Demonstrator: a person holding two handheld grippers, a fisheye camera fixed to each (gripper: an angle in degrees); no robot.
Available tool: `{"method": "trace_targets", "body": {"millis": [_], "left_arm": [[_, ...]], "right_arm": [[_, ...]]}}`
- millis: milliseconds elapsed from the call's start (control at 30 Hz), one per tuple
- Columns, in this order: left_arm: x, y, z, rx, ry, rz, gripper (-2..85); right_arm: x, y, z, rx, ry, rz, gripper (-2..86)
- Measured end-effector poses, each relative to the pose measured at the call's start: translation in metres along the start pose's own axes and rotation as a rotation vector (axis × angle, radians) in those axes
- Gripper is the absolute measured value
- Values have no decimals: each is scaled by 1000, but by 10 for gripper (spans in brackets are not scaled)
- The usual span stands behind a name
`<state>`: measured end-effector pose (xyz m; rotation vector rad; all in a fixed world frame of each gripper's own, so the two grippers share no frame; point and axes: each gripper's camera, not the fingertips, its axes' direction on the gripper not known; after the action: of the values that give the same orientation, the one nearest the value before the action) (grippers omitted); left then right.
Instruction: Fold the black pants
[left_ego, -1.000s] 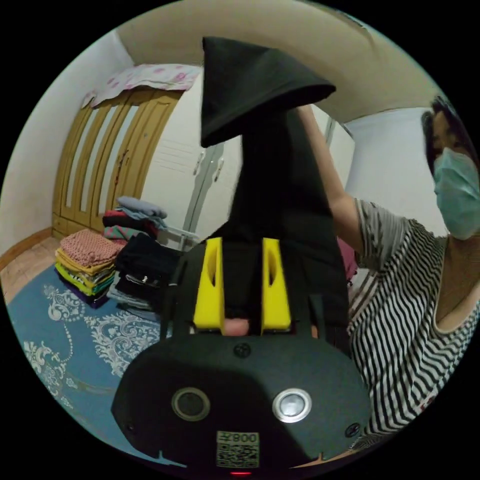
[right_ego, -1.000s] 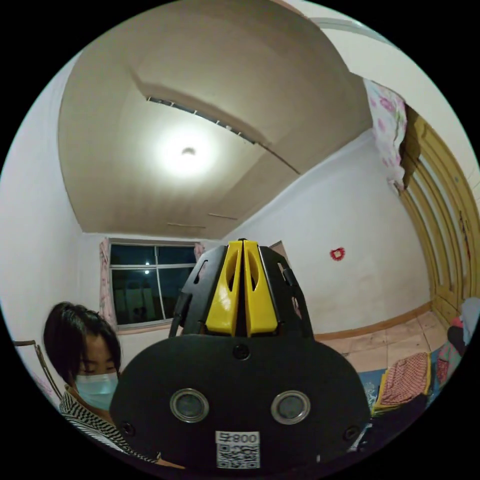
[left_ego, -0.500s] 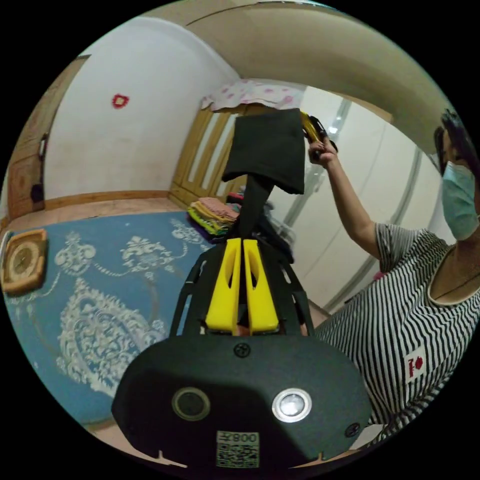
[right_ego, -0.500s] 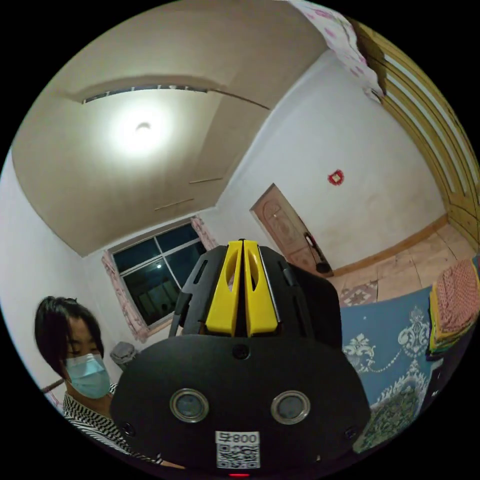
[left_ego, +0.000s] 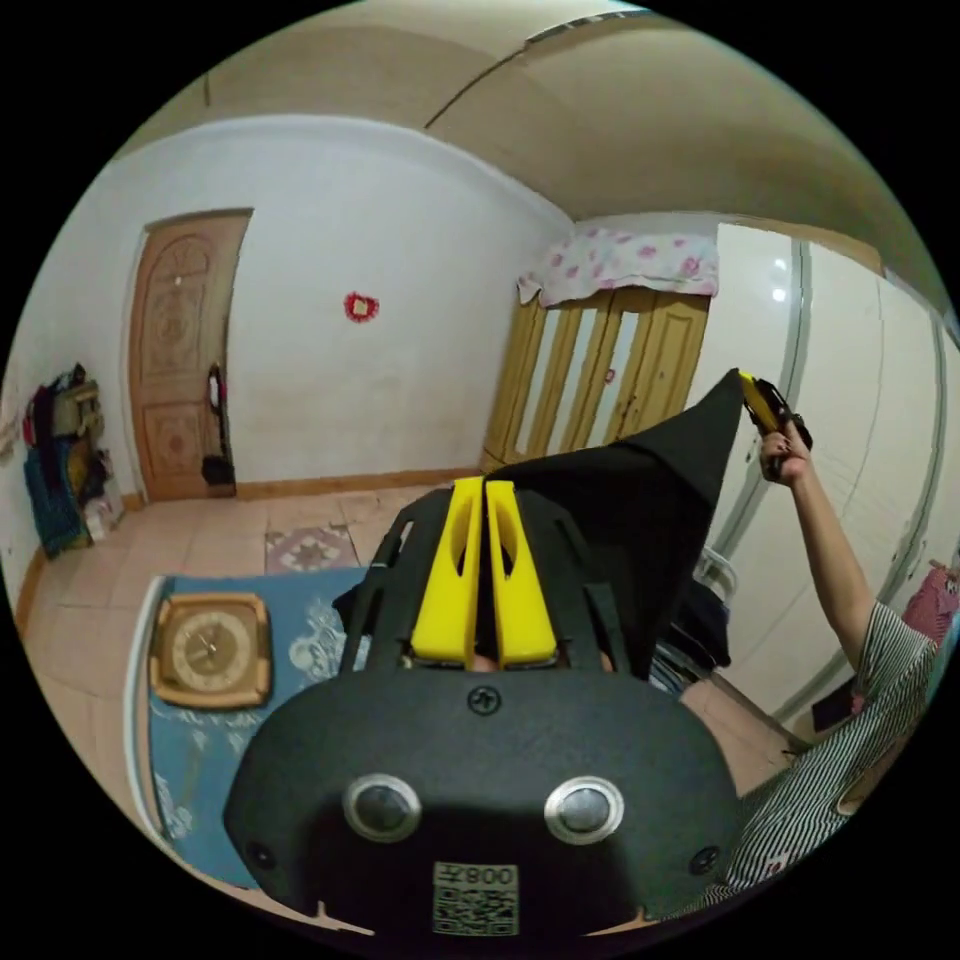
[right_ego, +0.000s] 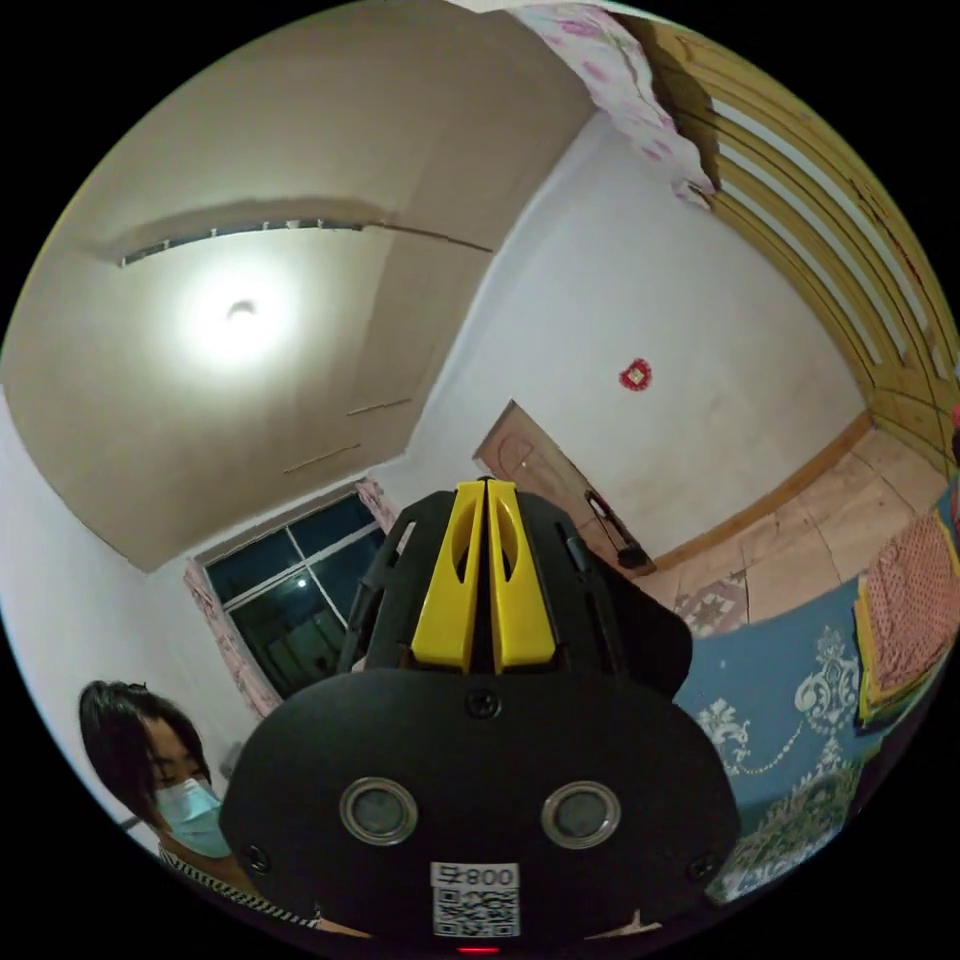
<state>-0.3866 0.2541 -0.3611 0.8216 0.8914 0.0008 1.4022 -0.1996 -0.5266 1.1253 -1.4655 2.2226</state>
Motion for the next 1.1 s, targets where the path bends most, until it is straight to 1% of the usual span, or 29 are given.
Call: {"method": "trace_targets", "body": {"millis": [100, 167, 233, 300, 333, 367, 400, 433, 467, 500, 533, 567, 600, 633, 700, 767, 833, 900, 967, 1100], "left_arm": [[-10, -26, -34, 104, -61, 66, 3], [-18, -26, -54, 123, -120, 117, 3], [-33, -10, -70, 105, -142, 130, 3], [-61, 32, -79, -16, -151, 84, 4], [-68, 46, -79, -67, -168, 66, 4], [-83, 78, -75, -182, -205, 5, 5], [-100, 116, -66, -333, -208, -88, 5], [-109, 137, -61, -421, -196, -145, 4], [-126, 181, -53, -576, -198, -278, 3], [-139, 221, -53, -671, -209, -424, 3], [-144, 238, -54, -702, -198, -496, 2], [-152, 265, -61, -719, -176, -639, 2], [-157, 281, -70, -676, -152, -749, 2], [-158, 286, -74, -648, -139, -784, 3], [-168, 289, -81, -584, -110, -843, 4], [-178, 279, -75, -576, -97, -829, 6], [-189, 263, -61, -568, -52, -787, 9], [-199, 238, -32, -586, 23, -708, 20], [-202, 220, -6, -611, 86, -636, 28], [-197, 194, 57, -714, 214, -498, 60]], "right_arm": [[36, -22, 0, 23, -45, -82, 1], [79, -15, 0, -22, -36, -130, 2], [125, 7, -1, -103, -42, -124, 2], [184, 47, -3, -210, -20, -66, 3], [230, 79, -4, -304, -3, 8, 3], [281, 117, -4, -411, 40, 108, 3], [307, 138, -5, -465, 70, 168, 3], [361, 180, -8, -574, 133, 292, 3], [413, 223, -15, -679, 200, 413, 2], [437, 243, -19, -729, 245, 477, 2], [481, 280, -32, -820, 324, 597, 2], [516, 307, -46, -907, 371, 712, 2], [529, 316, -53, -922, 371, 758, 2], [547, 320, -64, -927, 364, 781, 2], [567, 307, -71, -968, 441, 714, 3], [600, 274, -70, -1008, 552, 590, 6], [625, 244, -65, -1002, 642, 477, 11], [651, 217, -55, -1004, 724, 365, 20], [685, 189, -35, -1041, 809, 201, 35], [744, 166, -6, -1185, 903, 77, 60]]}}
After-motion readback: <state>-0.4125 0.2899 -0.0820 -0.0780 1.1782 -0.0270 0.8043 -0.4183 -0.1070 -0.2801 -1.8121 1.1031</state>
